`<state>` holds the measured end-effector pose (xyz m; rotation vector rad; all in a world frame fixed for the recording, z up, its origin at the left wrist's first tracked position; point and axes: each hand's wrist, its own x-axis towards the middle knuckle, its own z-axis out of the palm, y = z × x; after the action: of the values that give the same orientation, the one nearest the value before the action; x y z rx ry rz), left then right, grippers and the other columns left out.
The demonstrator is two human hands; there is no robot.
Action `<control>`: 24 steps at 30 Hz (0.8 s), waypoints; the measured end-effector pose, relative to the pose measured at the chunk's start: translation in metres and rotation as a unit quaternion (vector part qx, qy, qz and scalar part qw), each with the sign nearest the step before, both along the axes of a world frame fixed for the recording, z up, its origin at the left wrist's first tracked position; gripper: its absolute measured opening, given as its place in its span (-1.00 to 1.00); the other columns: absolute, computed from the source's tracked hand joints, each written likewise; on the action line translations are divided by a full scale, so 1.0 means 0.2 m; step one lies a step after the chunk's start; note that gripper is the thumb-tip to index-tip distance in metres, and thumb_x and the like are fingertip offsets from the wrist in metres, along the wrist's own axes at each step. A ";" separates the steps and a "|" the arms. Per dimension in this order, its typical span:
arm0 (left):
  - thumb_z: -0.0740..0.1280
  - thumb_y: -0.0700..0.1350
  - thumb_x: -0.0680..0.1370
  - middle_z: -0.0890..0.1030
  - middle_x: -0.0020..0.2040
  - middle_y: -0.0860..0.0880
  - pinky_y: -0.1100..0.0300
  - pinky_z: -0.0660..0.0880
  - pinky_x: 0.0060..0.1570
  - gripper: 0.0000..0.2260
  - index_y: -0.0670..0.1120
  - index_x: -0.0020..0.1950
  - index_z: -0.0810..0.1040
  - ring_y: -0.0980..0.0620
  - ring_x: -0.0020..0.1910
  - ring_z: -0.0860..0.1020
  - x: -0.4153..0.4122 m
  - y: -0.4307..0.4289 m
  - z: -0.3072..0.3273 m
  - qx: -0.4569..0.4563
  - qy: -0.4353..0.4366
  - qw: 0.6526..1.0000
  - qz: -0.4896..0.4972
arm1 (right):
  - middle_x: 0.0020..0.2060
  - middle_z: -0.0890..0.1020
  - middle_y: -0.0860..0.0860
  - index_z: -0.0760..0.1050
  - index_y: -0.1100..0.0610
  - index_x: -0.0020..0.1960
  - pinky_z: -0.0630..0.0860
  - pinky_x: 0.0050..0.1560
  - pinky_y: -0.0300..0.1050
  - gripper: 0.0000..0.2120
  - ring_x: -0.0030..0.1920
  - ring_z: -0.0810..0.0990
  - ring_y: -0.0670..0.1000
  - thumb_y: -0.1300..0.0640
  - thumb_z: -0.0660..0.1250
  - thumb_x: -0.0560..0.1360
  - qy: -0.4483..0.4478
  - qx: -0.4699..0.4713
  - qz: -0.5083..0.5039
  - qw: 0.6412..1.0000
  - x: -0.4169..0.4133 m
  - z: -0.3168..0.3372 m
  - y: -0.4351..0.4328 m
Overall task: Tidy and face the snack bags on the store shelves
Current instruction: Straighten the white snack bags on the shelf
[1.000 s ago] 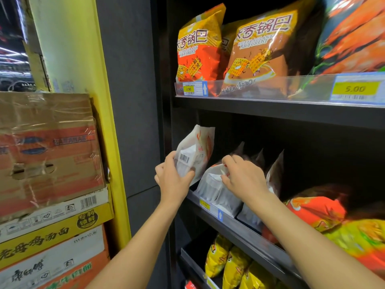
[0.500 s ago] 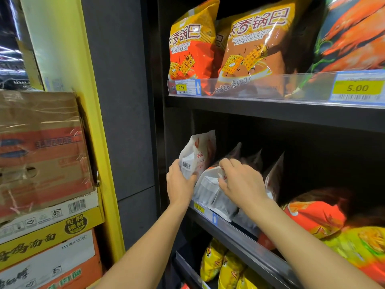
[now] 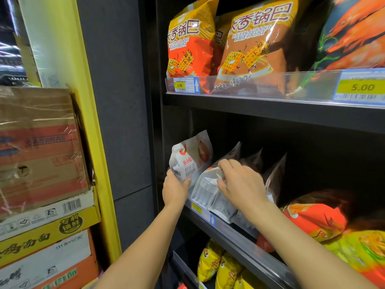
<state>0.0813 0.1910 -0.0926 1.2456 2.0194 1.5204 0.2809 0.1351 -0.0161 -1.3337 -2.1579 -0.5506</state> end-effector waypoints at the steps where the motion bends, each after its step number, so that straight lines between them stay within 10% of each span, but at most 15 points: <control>1: 0.55 -0.05 0.54 0.58 0.36 -0.09 -0.04 0.65 0.16 -0.41 -0.07 0.48 0.37 -0.11 0.32 0.61 0.00 -0.01 0.00 0.004 -0.001 1.000 -0.004 | 0.07 0.63 0.01 0.51 0.05 0.29 0.29 -0.29 -0.10 -0.66 -0.10 0.64 0.12 -0.01 0.42 0.56 0.000 -0.004 -0.001 1.000 0.00 0.00 0.00; 13: 0.40 0.05 0.64 0.34 0.60 0.10 0.02 0.40 0.49 -0.36 0.08 0.66 0.22 0.08 0.55 0.34 0.14 -0.25 0.06 0.126 0.002 0.983 -0.132 | 0.43 0.50 -0.03 0.26 -0.01 0.59 0.33 -0.12 -0.17 -0.46 0.20 0.62 0.07 -0.09 0.28 0.66 0.018 -0.043 0.002 0.999 -0.02 0.04 -0.02; 24: 0.40 0.04 0.65 0.43 0.50 0.03 0.17 0.48 0.24 -0.44 0.00 0.60 0.30 0.14 0.34 0.43 0.16 -0.21 0.08 0.095 0.030 0.990 -0.102 | 0.37 0.52 -0.04 0.21 -0.03 0.59 0.34 -0.11 -0.22 -0.45 0.18 0.60 0.02 -0.10 0.26 0.67 0.001 -0.068 -0.015 0.998 0.02 0.06 -0.06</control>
<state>0.1125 0.1481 -0.0768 1.5376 1.7511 1.6214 0.2839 0.1234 -0.0034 -1.4390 -2.2115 -0.4197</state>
